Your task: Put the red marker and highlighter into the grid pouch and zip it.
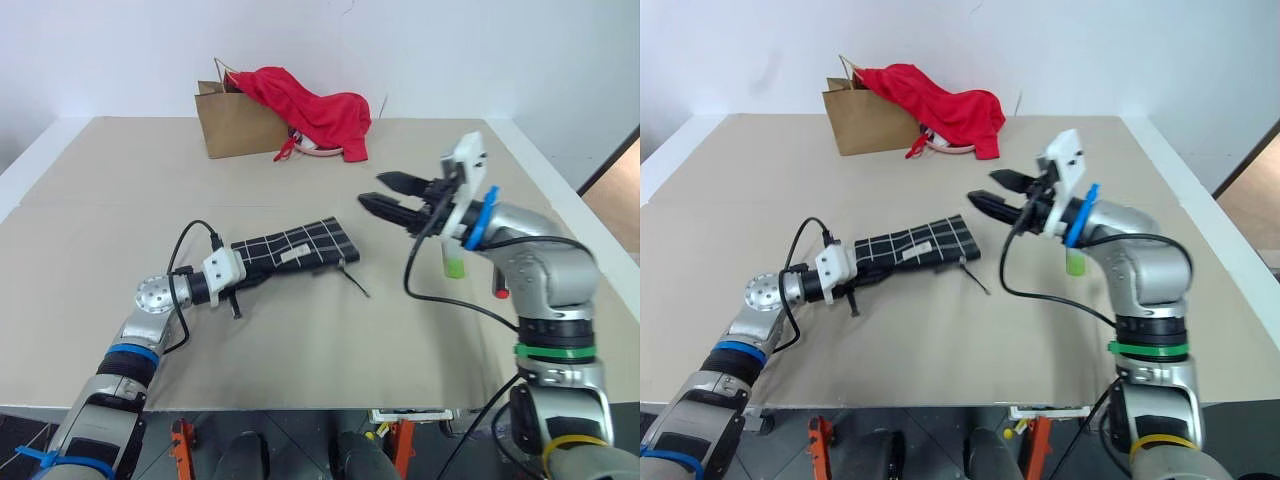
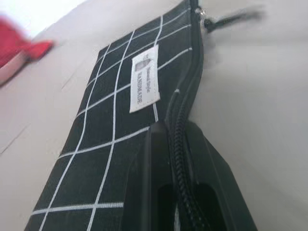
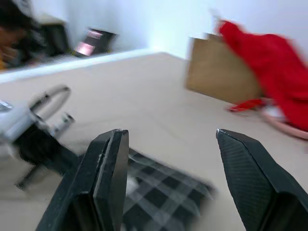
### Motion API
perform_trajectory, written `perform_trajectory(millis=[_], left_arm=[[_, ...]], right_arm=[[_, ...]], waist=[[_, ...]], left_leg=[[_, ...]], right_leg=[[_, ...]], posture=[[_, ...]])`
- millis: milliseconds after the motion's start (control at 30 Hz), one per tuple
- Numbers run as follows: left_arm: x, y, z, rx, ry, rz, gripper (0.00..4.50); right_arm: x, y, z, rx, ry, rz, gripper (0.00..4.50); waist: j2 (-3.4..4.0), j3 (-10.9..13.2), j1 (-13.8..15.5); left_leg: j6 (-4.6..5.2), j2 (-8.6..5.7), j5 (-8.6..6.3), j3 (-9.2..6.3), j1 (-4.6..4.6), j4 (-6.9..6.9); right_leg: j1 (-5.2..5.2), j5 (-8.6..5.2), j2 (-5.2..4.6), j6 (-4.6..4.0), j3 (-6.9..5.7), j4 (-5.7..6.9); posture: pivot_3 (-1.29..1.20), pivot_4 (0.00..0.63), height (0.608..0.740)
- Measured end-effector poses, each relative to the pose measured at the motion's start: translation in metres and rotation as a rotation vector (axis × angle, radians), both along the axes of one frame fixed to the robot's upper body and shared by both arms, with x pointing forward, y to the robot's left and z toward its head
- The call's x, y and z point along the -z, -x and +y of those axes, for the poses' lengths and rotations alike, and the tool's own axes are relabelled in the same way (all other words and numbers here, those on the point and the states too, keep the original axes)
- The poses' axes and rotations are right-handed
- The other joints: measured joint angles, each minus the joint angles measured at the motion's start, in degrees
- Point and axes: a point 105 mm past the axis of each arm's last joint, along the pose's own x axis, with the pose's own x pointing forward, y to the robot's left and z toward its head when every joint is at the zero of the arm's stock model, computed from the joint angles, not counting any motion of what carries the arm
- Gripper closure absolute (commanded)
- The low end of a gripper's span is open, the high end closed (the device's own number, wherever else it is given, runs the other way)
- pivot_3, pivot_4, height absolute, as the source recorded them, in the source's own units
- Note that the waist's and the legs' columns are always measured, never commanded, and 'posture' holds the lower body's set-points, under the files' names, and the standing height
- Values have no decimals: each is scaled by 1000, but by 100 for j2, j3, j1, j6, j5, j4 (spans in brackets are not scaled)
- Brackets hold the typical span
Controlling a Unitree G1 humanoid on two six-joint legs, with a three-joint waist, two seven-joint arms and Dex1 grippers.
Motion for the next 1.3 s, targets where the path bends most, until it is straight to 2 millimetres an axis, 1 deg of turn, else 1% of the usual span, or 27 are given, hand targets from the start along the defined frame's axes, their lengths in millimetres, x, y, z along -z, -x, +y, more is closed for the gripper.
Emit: perform_trajectory(millis=[67,133,200,267,300,433,567,667,733,867,900,967,1033,1167,1200,1300], left_arm=[[-6,-4,0,-28,23,17,4500],[-18,-6,-9,-49,83,63,4500],[-26,-7,-13,-67,116,90,4500],[-31,-9,-13,-91,133,109,4500],[-34,-9,-16,-98,142,119,4500],[-38,-8,-22,-112,157,139,4500],[-38,-7,-23,-114,156,145,4500],[-35,-5,-23,-116,157,157,4500],[-35,-2,-26,-107,160,155,4500],[-35,0,-26,-103,161,153,4500],[-35,0,-27,-102,161,153,4500],[-35,1,-27,-100,162,153,4500],[-34,2,-27,-100,162,155,4500],[-32,1,-26,-109,162,156,4500],[-32,0,-26,-121,162,152,4500],[-32,0,-26,-128,163,151,4500]], right_arm=[[4,-1,-5,29,18,-3,1313],[17,-9,-16,134,77,-26,1313],[28,-15,-21,203,103,-24,1313],[39,-18,-16,229,104,-4,1313],[47,-20,-9,237,112,10,1313],[67,-23,6,235,172,41,1313],[71,-24,6,253,182,52,1313],[76,-25,12,243,193,65,1313],[81,-30,18,238,218,75,1313],[82,-36,19,242,229,75,1313],[82,-37,20,242,232,75,1535],[86,-39,21,236,236,84,2234],[89,-39,21,231,238,91,2653],[90,-36,25,187,236,99,4045],[90,-35,27,170,236,102,4462],[90,-33,30,152,237,101,4462]], waist=[[1,0,-21],[1,1,-53],[1,1,-76],[1,1,-117],[1,1,-131],[3,2,-124],[3,2,-117],[3,2,-124],[3,2,-124],[3,2,-121],[3,2,-121],[3,2,-121],[3,2,-120],[3,2,-121],[3,2,-121],[3,2,-121]], left_leg=[[0,0,0,2,-2,-3],[0,3,0,-3,-8,-5],[0,3,1,-4,-9,-8],[-1,3,1,-4,-9,-8],[-2,3,2,-4,-9,-8],[-6,-1,4,-4,-12,-6],[-7,-4,4,-3,-13,-5],[-7,-2,4,-3,-13,-6],[-8,-1,6,-5,-13,-6],[-9,-2,6,-4,-13,-5],[-9,-3,6,-4,-14,-5],[-9,-3,6,-5,-14,-5],[-9,-2,6,-5,-14,-6],[-9,-2,6,-6,-14,-6],[-9,-2,6,-7,-14,-5],[-9,-2,6,-7,-14,-5]], right_leg=[[-8,0,6,0,5,2],[-15,0,10,-1,3,4],[-19,1,11,-4,5,6],[-19,1,11,-5,6,7],[-19,1,11,-4,7,7],[-19,3,7,-5,6,8],[-18,2,3,-4,7,6],[-20,3,5,-5,7,7],[-21,5,7,-9,4,7],[-20,5,5,-8,5,7],[-20,5,5,-8,5,7],[-20,4,5,-8,4,7],[-20,4,5,-8,4,7],[-20,5,6,-9,3,7],[-20,5,6,-9,3,7],[-20,5,6,-9,3,7]], posture=[[0,150,740],[0,150,740],[0,150,740],[0,150,740],[0,150,740],[0,150,740],[0,150,740],[0,150,740],[0,150,740],[0,150,740],[0,150,740],[0,150,740],[0,150,740],[0,150,740],[0,150,740],[0,150,740]])
